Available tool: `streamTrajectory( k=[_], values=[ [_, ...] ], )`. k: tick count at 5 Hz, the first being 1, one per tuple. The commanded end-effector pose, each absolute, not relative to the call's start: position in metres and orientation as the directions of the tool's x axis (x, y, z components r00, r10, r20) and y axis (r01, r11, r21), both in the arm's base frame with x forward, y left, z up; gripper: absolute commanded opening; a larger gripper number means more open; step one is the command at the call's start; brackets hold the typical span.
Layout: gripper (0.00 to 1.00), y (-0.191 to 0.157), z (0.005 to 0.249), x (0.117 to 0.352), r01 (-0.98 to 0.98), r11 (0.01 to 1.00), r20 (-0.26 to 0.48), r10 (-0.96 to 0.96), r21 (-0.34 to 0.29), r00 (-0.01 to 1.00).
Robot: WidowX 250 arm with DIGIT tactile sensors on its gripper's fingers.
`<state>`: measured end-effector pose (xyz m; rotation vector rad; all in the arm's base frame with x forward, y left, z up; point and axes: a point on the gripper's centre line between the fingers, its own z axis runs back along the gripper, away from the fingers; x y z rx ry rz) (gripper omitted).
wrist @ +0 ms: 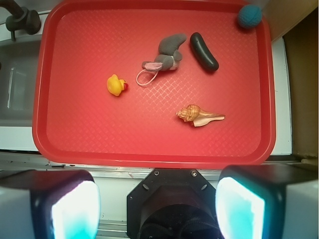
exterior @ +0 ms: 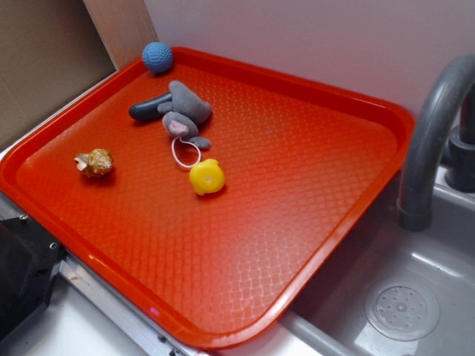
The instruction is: Grab the yellow duck.
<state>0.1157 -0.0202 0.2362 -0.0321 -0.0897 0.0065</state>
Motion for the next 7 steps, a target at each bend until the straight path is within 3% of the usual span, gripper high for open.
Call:
streamTrajectory(
  k=[1,3,4,6,7],
  values=[
    [1.00,-0.020,0.236,0.116,-0.005,0.999,0.089,0.008,-0.032,0.996],
    [1.00,-0.039,0.210,0.139,-0.442,0.891,0.035,0.447,-0.104,0.894],
    [1.00,-0.059,0.179,0.162,-0.583,0.809,0.099,0.588,-0.071,0.803],
    [1.00,-0.065,0.134,0.203,-0.630,0.768,0.181,0.640,-0.117,0.747],
    [1.00,-0.066,0.108,0.216,-0.628,0.770,0.188,0.638,-0.118,0.747]
  ],
)
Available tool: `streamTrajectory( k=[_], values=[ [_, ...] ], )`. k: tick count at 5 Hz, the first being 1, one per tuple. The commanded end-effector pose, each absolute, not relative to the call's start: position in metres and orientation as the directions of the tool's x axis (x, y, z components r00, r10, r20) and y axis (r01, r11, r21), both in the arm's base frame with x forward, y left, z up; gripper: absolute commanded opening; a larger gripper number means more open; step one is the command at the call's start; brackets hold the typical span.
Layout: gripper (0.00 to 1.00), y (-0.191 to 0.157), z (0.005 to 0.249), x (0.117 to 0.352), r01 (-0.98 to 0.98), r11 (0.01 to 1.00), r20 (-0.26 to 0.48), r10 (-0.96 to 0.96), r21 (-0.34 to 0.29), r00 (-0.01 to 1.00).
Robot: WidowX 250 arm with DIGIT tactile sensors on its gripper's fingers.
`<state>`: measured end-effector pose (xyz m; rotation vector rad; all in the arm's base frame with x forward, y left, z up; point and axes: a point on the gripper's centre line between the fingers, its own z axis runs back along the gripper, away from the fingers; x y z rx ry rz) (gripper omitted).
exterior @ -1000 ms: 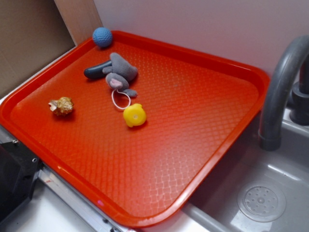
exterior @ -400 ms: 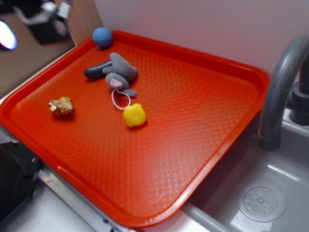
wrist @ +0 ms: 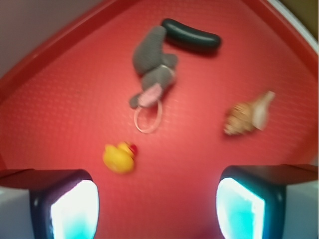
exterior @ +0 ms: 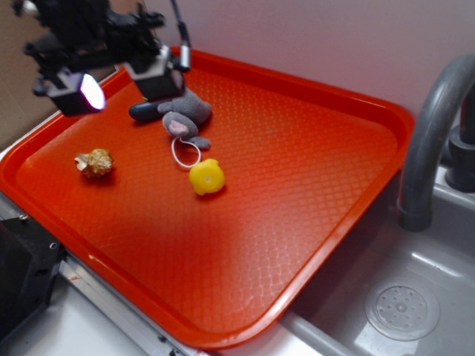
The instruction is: Grab the yellow duck.
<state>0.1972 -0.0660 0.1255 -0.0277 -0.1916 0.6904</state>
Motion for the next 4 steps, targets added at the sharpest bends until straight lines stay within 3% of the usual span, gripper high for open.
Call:
streamTrajectory(
  k=[1,4],
  values=[
    [1.00,-0.070,0.085,0.222,-0.619,0.778,0.176,0.628,-0.108,0.758],
    [1.00,-0.095,0.019,0.233,-0.525,0.849,0.057,0.528,-0.060,0.847]
  ],
)
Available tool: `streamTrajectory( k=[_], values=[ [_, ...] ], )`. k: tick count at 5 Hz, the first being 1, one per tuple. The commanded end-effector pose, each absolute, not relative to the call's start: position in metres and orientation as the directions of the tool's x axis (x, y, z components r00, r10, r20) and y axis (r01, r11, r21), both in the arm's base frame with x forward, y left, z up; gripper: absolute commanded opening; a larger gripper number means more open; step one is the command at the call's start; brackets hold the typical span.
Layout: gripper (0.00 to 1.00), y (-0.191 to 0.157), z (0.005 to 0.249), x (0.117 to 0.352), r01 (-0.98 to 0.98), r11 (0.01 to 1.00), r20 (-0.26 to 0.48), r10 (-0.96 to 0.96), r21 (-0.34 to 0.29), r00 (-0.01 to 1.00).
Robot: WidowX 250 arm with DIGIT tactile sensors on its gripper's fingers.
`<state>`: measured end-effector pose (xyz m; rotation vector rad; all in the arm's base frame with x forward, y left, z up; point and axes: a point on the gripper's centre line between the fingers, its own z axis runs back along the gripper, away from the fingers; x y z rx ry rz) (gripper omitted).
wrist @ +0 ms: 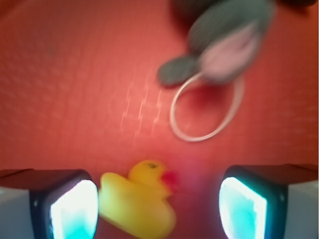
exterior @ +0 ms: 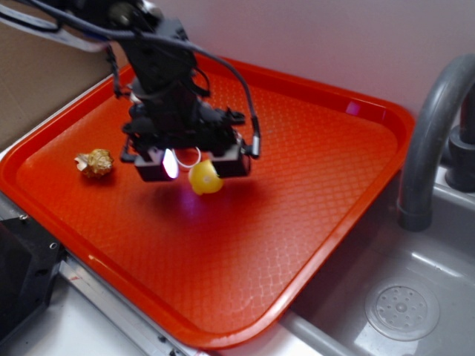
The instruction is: Grab the yellow duck.
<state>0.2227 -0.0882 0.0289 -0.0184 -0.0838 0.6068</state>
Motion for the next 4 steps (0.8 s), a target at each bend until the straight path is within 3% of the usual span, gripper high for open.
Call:
streamTrajectory(
  k=[1,2,3,4],
  values=[
    [1.00,-0.097,0.013,0.230,-0.513,0.857,0.047,0.515,-0.048,0.856],
    [0.00,-0.098,0.019,0.224,-0.490,0.871,0.078,0.490,-0.021,0.868],
    [0.00,-0.091,0.038,0.221,-0.431,0.902,0.072,0.431,-0.022,0.899],
    [0.00,-0.075,0.078,0.221,-0.250,0.966,0.059,0.254,-0.061,0.965]
  ],
)
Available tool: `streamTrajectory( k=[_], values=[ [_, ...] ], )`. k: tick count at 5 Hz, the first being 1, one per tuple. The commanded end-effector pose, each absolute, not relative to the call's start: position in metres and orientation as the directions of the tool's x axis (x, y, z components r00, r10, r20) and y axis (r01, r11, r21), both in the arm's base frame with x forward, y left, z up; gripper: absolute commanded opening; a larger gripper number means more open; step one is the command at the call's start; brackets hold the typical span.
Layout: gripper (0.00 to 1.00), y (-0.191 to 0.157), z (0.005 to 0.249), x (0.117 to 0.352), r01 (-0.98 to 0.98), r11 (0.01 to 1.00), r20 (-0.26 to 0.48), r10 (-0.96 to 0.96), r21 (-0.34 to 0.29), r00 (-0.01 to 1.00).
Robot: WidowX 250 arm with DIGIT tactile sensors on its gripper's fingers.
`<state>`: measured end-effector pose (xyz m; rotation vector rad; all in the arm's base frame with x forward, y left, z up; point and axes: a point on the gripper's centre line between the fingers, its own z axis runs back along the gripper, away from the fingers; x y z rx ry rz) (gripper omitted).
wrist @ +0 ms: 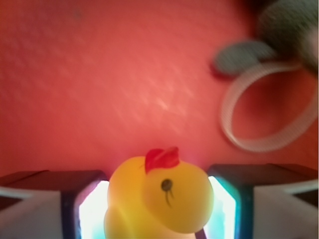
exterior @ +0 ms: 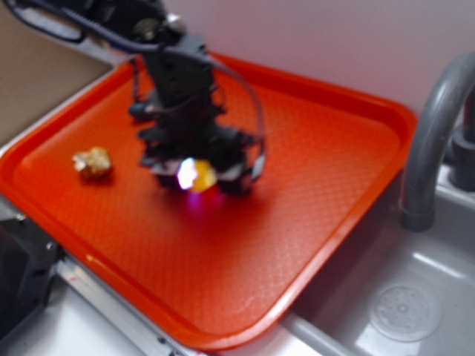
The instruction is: Grab the yellow duck.
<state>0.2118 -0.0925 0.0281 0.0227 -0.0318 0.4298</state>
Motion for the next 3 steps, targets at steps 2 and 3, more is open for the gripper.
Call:
streamTrajectory(
  k=[2,3],
  values=[
    [0.00,-0.043,0.159,0.223,0.185,0.934,-0.042,-0.207,-0.306,0.977],
    [0.00,-0.048,0.190,0.212,0.323,0.898,0.029,-0.330,-0.300,0.944]
  ],
)
